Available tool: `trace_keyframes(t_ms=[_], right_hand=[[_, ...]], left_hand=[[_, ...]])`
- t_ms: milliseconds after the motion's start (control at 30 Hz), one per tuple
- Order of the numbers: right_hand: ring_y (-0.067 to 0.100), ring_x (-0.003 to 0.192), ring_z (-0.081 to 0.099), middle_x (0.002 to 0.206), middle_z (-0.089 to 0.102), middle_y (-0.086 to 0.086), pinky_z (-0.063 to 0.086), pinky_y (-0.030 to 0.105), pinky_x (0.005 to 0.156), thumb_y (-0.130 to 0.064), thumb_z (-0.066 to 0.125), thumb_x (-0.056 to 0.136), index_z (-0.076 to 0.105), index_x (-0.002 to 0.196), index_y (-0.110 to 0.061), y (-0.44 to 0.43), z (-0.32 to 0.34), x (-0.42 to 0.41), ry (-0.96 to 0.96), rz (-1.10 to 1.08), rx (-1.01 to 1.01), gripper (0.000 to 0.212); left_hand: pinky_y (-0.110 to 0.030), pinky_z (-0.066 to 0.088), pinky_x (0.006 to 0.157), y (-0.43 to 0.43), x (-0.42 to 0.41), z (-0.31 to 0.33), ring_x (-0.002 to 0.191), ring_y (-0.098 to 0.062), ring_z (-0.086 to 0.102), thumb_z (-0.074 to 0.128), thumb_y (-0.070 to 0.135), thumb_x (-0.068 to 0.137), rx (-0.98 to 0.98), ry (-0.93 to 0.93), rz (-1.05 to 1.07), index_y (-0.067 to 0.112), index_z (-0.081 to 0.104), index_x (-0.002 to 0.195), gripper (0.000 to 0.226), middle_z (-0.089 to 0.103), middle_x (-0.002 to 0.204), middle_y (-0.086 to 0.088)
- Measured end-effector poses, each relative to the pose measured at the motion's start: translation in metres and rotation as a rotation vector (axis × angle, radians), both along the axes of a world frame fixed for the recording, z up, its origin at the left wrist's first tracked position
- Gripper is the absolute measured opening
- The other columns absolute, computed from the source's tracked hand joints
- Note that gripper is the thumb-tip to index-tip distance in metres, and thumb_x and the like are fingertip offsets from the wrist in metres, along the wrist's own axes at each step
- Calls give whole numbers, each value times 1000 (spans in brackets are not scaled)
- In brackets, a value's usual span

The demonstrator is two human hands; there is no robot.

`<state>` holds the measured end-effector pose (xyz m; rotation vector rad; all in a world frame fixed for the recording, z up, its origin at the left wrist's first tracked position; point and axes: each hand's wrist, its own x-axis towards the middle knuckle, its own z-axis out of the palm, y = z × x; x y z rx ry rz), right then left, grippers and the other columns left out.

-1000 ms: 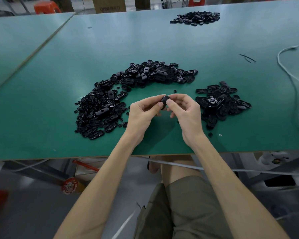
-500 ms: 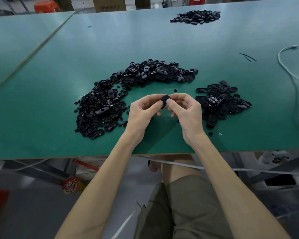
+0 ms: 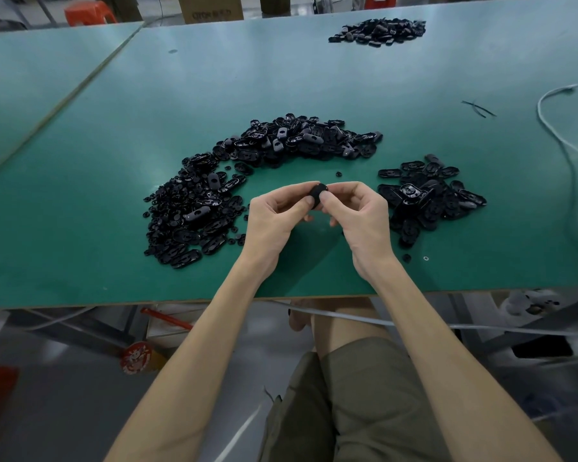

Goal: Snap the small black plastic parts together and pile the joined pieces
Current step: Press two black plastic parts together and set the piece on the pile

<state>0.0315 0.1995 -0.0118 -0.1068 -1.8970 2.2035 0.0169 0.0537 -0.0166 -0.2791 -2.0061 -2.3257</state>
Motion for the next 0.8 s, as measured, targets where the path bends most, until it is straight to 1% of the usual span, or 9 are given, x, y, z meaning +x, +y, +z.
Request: trace_keyframes(t_ms=[233,367,467,533,633,733,800], right_hand=[[11,76,67,79,74,-8,51,22,59,-8,78,90,70,91,-16,-1,-1,-1,-4,-3,8,12],[11,76,67,80,74,-9,51,22,59,-8,79,89,70,90,-17,-1,-2,-1,-5,-3,14,13],[8,73,66,78,74,-9,51,21,58,-8,80,88,69,88,-17,0,-2,-2,-7,0,34,14],[7,72,67,77,74,-8,51,21,58,-9,81,88,70,87,-16,0,-3,-2,-5,0,41,13],[9,73,69,78,75,-7,51,20,59,-9,81,87,71,87,-17,0,-3,-2,-4,0,32,13],[8,70,66,77,75,-7,51,21,60,-8,81,87,71,86,-17,0,-2,-2,-4,6,28,13],[10,72,65,78,75,-6,51,22,60,-8,81,87,71,86,-17,0,-2,-2,-5,9,33,13]], left_hand=[[-24,57,78,0,0,0,94,-16,72,65,-7,95,2,-14,-3,0,75,117,25,79,108,-9],[-26,58,80,1,0,0,93,-19,71,67,-3,95,7,-27,-6,2,76,115,23,79,108,-10],[-24,58,77,0,1,1,93,-17,72,69,1,95,-2,-28,-6,3,77,113,20,79,106,-10],[-23,57,76,0,1,1,92,-15,72,69,1,95,-12,-23,-6,4,78,111,19,79,105,-9],[-25,58,77,0,1,1,93,-17,71,69,1,95,-6,-32,-15,4,77,111,18,79,106,-10],[-26,58,78,-1,0,2,94,-19,69,70,2,95,8,-47,-22,5,77,110,17,78,107,-12],[-26,57,78,-1,1,2,94,-19,69,69,1,95,13,-51,-27,4,77,110,17,78,106,-12]])
